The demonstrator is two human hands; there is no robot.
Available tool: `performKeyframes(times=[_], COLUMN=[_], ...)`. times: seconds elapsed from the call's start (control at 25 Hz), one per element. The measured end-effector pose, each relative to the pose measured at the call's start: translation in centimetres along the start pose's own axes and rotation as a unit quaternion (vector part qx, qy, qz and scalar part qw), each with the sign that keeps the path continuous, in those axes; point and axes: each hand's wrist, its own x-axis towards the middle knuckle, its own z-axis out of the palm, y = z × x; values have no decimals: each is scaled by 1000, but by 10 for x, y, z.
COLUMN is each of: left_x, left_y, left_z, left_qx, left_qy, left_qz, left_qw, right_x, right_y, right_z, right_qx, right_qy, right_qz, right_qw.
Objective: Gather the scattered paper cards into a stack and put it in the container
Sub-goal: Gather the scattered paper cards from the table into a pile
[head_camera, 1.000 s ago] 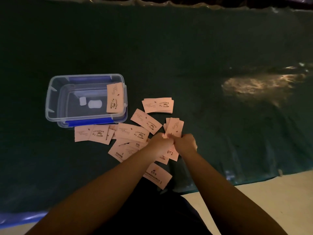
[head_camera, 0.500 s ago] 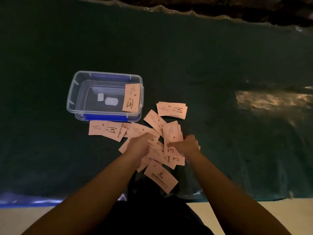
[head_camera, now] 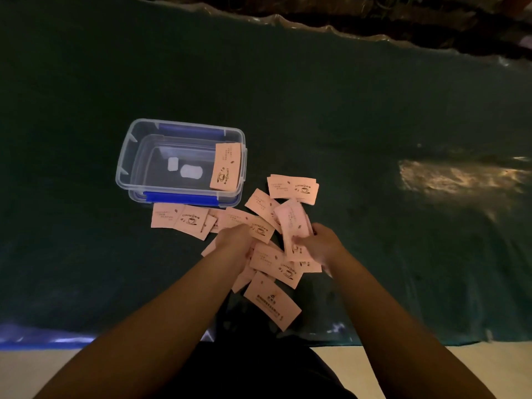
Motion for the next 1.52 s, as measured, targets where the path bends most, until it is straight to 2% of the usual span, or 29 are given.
performKeyframes(times=[0.16, 0.28, 0.36, 0.48, 0.6, 0.84, 1.08, 1.28, 1.52], left_x=[6, 4, 4, 1, 2, 9, 11, 15, 13], left_y=[-6, -9, -9, -9, -8, -6, -4, -5, -7], left_z=[-4, -10, -14, -21, -25, -26, -25, -22, -24], left_qx=[93, 150, 135, 35, -39, -21, 18, 59, 115], left_qy=[16, 43, 39, 41, 25, 30, 52, 40, 29], left_qz=[42, 54, 48, -4, -19, 14, 39, 64, 63], left_qw=[995, 986, 989, 999, 999, 999, 998, 995, 991], right_x=[4, 13, 20, 33, 40, 40, 32, 24, 17], right_y=[-9, -26, -38, -53, -62, -65, -66, -64, -60], right_z=[-12, -9, -2, 9, 20, 37, 37, 42, 16], right_qx=[-53, -136, -183, -230, -270, -360, -252, -222, -73], right_qy=[-32, -46, -52, -49, -21, 15, -71, -100, -105], right_qz=[-28, -68, -95, -123, -143, -151, -109, -94, -51], right_qw=[998, 987, 977, 964, 952, 921, 959, 965, 990])
